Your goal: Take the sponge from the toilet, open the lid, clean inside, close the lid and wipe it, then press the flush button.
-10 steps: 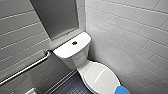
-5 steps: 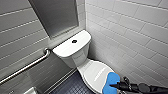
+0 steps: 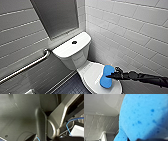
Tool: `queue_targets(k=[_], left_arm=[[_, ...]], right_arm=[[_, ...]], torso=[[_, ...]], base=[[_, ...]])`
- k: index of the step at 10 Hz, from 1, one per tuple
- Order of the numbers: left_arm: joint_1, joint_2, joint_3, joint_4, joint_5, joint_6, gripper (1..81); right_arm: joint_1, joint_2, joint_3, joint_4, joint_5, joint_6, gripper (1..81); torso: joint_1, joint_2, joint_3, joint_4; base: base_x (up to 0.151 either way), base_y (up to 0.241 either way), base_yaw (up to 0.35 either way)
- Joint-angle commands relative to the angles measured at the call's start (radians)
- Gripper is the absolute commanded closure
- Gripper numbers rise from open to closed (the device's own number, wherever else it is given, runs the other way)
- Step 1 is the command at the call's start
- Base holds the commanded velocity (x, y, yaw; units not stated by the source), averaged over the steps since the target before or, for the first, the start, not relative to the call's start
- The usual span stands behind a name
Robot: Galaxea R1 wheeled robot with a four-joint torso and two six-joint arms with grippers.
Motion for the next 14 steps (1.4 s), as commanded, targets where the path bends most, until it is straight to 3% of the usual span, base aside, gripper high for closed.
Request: queue_targets(k=[1,2,3,4,7,9,12,14], left_arm=[[0.016,-0.004,-0.007,-0.013,0.088,0.013,1.0],[0.016,-0.002,-0.007,-0.015,0.090,0.013,1.0],[0.018,-0.002,-0.007,-0.015,0.091,0.013,1.0],[0.018,-0.002,-0.007,-0.015,0.091,0.011,1.0],[0.029,0.004,-0.007,-0.015,0.091,0.013,1.0],[0.035,0.010,-0.007,-0.015,0.093,0.013,1.0],[0.047,0.009,-0.004,-0.016,0.099,0.013,1.0],[0.059,0.003,-0.003,-0.016,0.098,0.010,1.0]], right_arm=[[0.173,0.104,-0.144,0.056,-0.100,0.057,81.1],[0.174,0.124,-0.169,0.056,-0.095,0.074,81.1],[0.187,0.144,-0.193,0.054,-0.083,0.085,81.1],[0.196,0.167,-0.233,0.056,-0.078,0.096,81.1],[0.202,0.268,-0.378,0.056,0.026,0.217,81.1],[0.197,0.314,-0.468,0.059,0.027,0.235,81.1],[0.145,0.342,-0.526,0.062,0.126,0.395,81.1],[0.096,0.331,-0.549,0.062,0.132,0.398,81.1]], torso=[[-0.003,0.005,0.000,0.000],[0.012,-0.019,-0.093,0.000],[0.016,-0.026,-0.088,0.000],[0.019,-0.034,-0.015,0.000],[0.025,-0.040,-0.036,0.000],[0.025,-0.040,-0.036,0.000],[0.026,-0.040,-0.036,0.000],[0.026,-0.040,-0.036,0.000]], base=[[0.000,0.000,0.000],[0.000,0.000,0.000],[0.000,0.000,0.000],[0.000,0.000,0.000],[0.000,0.000,0.000],[0.000,0.000,0.000],[0.000,0.000,0.000],[0.000,0.000,0.000]])
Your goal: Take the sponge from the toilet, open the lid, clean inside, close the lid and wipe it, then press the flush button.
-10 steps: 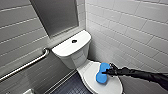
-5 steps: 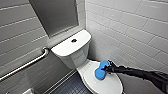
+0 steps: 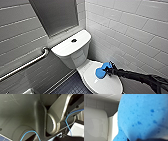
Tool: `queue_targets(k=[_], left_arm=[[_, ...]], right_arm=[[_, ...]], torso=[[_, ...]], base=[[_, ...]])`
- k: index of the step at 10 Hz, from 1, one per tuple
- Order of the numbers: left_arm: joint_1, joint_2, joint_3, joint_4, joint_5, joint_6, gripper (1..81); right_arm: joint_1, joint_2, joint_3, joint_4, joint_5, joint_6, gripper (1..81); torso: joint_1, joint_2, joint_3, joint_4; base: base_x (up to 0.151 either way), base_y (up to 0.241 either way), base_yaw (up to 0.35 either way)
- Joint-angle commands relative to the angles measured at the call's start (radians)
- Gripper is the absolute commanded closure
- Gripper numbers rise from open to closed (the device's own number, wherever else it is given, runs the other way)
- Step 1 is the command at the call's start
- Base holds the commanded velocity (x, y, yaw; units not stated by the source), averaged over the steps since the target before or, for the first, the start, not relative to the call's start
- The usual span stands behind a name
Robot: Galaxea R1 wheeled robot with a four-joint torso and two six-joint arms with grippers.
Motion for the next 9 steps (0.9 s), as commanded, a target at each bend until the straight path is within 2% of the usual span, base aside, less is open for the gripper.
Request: queue_targets(k=[1,2,5,9], left_arm=[[0.021,-0.016,0.022,-0.016,0.094,0.008,1.0],[0.020,-0.016,0.025,-0.016,0.094,0.006,1.0],[0.021,-0.020,0.029,-0.016,0.094,0.005,1.0],[0.032,-0.026,0.029,-0.016,0.094,0.005,1.0]], right_arm=[[0.084,-0.014,0.026,0.022,-0.036,0.008,81.1],[0.062,-0.043,0.078,0.021,-0.033,0.007,81.1],[-0.027,-0.205,0.321,0.016,0.117,0.013,81.1],[-0.151,-0.358,0.462,0.013,0.217,0.014,81.1]], torso=[[0.000,0.000,0.000,0.000],[0.000,0.000,0.000,0.000],[0.000,0.000,0.000,0.000],[0.000,-0.001,0.000,0.000]], base=[[0.000,0.000,0.000],[0.000,0.000,0.000],[0.000,0.000,0.000],[0.000,0.000,0.000]])
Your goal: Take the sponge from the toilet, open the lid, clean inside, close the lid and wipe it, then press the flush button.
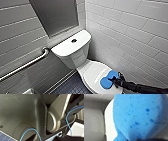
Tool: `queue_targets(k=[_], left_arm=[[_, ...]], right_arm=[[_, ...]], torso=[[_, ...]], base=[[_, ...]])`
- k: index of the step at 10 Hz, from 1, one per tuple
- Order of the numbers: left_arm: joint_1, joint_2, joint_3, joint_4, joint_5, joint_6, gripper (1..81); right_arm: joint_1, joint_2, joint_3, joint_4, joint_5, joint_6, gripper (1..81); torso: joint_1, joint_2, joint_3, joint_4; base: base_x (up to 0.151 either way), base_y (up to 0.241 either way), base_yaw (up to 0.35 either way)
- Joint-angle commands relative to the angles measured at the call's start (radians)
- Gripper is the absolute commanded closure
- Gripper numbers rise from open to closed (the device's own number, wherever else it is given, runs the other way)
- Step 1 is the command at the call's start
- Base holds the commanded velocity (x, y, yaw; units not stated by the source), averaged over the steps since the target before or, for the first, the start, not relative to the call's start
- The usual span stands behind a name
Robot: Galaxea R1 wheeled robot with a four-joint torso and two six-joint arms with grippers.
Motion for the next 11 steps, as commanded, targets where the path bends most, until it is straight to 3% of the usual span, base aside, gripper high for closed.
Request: queue_targets(k=[1,8,11], left_arm=[[0.027,-0.020,0.022,-0.016,0.091,0.007,1.0],[0.025,-0.011,0.022,-0.014,0.088,0.010,1.0],[0.015,0.002,0.019,-0.010,0.083,0.010,1.0]], right_arm=[[-0.008,-0.124,0.117,0.008,0.064,0.011,81.1],[-0.344,-0.399,0.402,-0.033,0.262,0.008,81.1],[-0.532,-0.458,0.470,-0.087,0.293,0.002,81.1]], torso=[[0.000,0.000,0.000,0.000],[0.000,-0.001,0.000,0.000],[0.000,-0.001,0.000,0.000]], base=[[0.000,0.000,0.000],[0.000,0.000,0.000],[0.000,0.000,0.000]])
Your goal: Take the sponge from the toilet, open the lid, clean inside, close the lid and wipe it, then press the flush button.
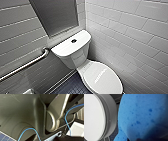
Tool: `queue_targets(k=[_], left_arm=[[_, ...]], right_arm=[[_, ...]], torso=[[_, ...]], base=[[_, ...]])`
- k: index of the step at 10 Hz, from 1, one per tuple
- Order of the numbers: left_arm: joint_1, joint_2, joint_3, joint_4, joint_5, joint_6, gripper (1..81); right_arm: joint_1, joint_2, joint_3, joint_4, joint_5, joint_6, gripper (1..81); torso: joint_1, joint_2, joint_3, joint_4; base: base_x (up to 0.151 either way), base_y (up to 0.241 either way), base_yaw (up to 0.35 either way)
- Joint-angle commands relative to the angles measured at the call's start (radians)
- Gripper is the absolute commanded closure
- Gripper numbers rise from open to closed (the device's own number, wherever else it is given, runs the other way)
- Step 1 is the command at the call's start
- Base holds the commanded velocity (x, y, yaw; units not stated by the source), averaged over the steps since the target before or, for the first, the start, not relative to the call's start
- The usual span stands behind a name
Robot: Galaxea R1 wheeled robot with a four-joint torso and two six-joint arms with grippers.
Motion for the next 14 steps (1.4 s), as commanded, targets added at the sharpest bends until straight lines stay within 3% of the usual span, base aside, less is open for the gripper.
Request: queue_targets(k=[1,3,4,5,6,7,9,11,14], left_arm=[[0.004,0.001,0.017,-0.007,0.088,0.013,1.0],[-0.014,0.015,0.017,-0.005,0.088,0.013,1.0],[-0.017,0.021,0.014,-0.002,0.090,0.013,1.0],[-0.017,0.022,0.014,-0.002,0.090,0.014,1.0],[-0.017,0.025,0.010,-0.002,0.090,0.014,1.0],[-0.017,0.028,0.002,-0.002,0.088,0.014,1.0],[-0.020,0.033,-0.006,-0.004,0.088,0.014,1.0],[-0.022,0.036,-0.006,-0.002,0.088,0.014,1.0],[-0.022,0.042,-0.009,-0.002,0.088,0.014,1.0]], right_arm=[[-0.095,-0.145,0.151,-0.100,0.007,-0.007,81.1],[-0.100,-0.235,0.290,-0.180,0.007,-0.007,81.1],[-0.054,-0.293,0.387,-0.230,0.004,-0.013,81.1],[0.006,-0.307,0.408,-0.238,-0.008,-0.025,81.1],[0.097,-0.303,0.397,-0.241,-0.054,-0.047,81.1],[0.211,-0.288,0.383,-0.243,-0.174,-0.050,81.1],[0.441,-0.208,0.309,-0.240,-0.385,-0.048,81.1],[0.590,-0.049,0.136,-0.241,-0.516,-0.048,81.1],[0.724,0.180,-0.085,-0.252,-0.545,-0.048,81.1]], torso=[[0.000,0.000,0.000,0.000],[0.000,0.000,0.000,0.000],[0.000,0.000,0.000,0.000],[0.000,-0.001,0.000,0.000],[0.000,-0.001,0.000,0.000],[0.000,-0.001,0.000,0.000],[0.000,-0.001,0.000,0.000],[0.000,-0.001,0.000,0.000],[0.000,-0.001,0.000,0.000]], base=[[0.000,0.000,0.000],[0.000,0.000,0.000],[0.000,0.000,0.000],[0.000,0.000,0.000],[0.000,0.000,0.000],[0.000,0.000,0.000],[0.000,0.000,0.000],[0.000,0.000,0.000],[0.000,0.000,0.000]])
